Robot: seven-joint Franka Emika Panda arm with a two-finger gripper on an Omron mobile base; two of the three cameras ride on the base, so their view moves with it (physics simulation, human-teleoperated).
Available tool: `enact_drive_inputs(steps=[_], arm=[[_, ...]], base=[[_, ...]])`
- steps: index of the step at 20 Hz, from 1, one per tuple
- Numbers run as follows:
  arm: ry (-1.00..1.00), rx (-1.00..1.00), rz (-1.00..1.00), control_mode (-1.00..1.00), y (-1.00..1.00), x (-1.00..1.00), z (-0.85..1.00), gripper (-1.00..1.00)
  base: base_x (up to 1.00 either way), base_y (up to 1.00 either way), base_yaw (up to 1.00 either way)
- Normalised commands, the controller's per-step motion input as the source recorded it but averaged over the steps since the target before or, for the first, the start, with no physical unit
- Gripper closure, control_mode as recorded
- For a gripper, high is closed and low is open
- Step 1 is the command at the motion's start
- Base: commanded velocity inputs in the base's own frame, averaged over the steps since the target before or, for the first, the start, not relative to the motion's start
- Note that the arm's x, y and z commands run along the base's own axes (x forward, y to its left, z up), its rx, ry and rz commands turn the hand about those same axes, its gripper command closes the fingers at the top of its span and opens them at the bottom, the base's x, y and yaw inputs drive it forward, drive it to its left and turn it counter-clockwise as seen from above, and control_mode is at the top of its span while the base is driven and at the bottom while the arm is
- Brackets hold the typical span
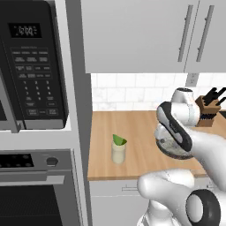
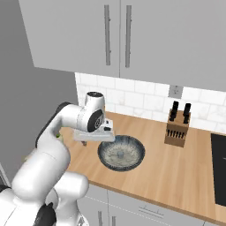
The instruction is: Grab a lemon wedge from the fridge and one ice cube from the ice bowl, and put them in the glass of lemonade.
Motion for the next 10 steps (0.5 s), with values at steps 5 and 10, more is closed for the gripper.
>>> enact_drive_inputs(steps=[5, 10], arm=[[0.11, 0.01, -0.12, -1.00, -0.72, 0.52, -0.45, -1.00], [-0.18, 0.00, 0.00, -1.00, -0.01, 0.26, -0.23, -1.00]], base=[[0.00, 0.00, 0.00], [0.00, 0.00, 0.00]])
